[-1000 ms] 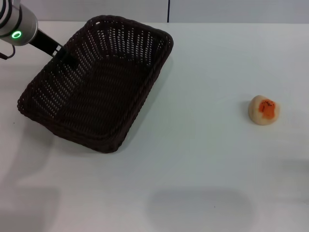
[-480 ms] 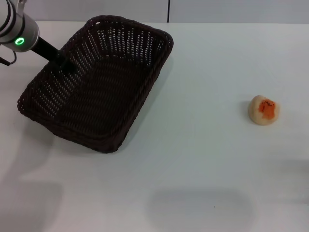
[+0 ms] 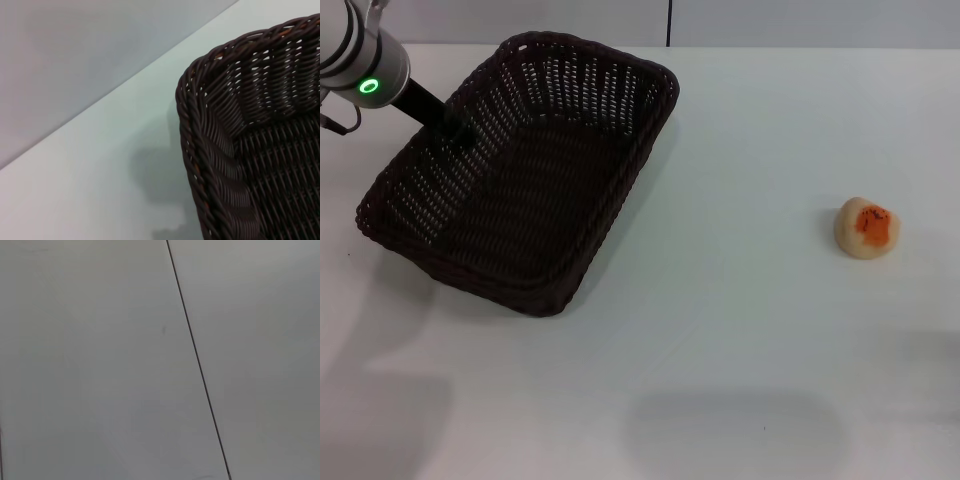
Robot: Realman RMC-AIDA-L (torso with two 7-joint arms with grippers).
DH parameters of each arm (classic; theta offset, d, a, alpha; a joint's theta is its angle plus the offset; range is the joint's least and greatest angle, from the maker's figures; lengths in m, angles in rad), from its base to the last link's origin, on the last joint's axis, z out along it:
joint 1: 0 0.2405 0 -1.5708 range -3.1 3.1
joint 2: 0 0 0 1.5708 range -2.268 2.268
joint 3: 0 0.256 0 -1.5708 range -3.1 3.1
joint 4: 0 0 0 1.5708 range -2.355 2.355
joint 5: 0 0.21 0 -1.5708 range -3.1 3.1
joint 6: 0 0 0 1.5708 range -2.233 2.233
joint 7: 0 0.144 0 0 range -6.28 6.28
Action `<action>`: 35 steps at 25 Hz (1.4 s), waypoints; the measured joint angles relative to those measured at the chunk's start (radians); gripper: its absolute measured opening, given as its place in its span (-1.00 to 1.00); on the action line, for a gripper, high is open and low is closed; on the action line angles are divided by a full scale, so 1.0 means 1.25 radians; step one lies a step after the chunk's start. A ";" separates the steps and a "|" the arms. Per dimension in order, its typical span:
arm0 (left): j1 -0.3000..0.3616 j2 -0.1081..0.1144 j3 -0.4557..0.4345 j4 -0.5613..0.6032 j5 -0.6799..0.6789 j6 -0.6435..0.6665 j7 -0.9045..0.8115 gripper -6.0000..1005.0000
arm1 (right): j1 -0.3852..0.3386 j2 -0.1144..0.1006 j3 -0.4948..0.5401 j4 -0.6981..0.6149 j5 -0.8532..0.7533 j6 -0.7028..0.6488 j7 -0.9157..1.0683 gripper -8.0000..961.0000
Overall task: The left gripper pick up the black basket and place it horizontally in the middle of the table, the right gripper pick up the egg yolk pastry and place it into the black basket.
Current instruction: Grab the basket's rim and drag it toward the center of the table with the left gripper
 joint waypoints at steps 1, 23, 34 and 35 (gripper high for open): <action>0.000 -0.001 0.002 -0.002 0.000 0.001 0.004 0.22 | 0.000 0.000 0.000 0.000 0.000 0.000 0.000 0.70; 0.030 -0.020 0.033 -0.178 -0.071 -0.053 0.186 -0.38 | 0.003 0.000 -0.011 0.003 0.000 -0.003 0.001 0.70; 0.037 -0.021 0.087 -0.230 -0.197 -0.096 0.369 -0.52 | -0.003 0.000 -0.011 0.003 0.000 -0.025 0.002 0.69; 0.037 -0.021 0.088 -0.231 -0.208 -0.101 0.384 -0.52 | -0.003 0.000 -0.011 0.003 0.000 -0.025 0.002 0.69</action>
